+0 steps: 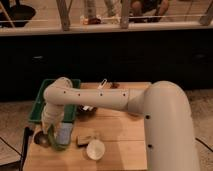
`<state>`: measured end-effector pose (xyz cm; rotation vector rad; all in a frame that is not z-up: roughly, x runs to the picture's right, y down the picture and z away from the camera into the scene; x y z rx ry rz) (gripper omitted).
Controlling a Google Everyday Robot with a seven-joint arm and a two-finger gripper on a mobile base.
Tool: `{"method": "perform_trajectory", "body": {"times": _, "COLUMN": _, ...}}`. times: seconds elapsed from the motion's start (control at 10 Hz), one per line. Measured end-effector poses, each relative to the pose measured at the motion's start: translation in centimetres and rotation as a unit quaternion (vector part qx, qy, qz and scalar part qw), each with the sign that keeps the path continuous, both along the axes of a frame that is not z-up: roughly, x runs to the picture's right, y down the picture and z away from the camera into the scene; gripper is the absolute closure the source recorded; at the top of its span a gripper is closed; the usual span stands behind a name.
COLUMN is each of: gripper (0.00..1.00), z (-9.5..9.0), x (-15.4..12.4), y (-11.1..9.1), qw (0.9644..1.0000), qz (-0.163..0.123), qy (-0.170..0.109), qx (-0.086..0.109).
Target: Place pepper in metal cup
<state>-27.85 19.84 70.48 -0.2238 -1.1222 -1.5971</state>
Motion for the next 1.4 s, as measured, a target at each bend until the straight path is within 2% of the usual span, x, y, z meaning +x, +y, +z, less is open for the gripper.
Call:
{"method": "perform_trajectory", "body": {"times": 0.5, "gripper": 1.0, "z": 0.5, "x": 0.0, "y": -0.7, "qw": 1.0, "qz": 0.002, "qy": -0.006, "qx": -0.004}}
{"method": "perform_trajectory", "body": {"times": 1.4, "gripper": 1.0, "z": 1.6, "x": -0.7, "y": -1.9, "qw": 0.9993, "qz": 0.006, "qy": -0.027, "qx": -0.025}}
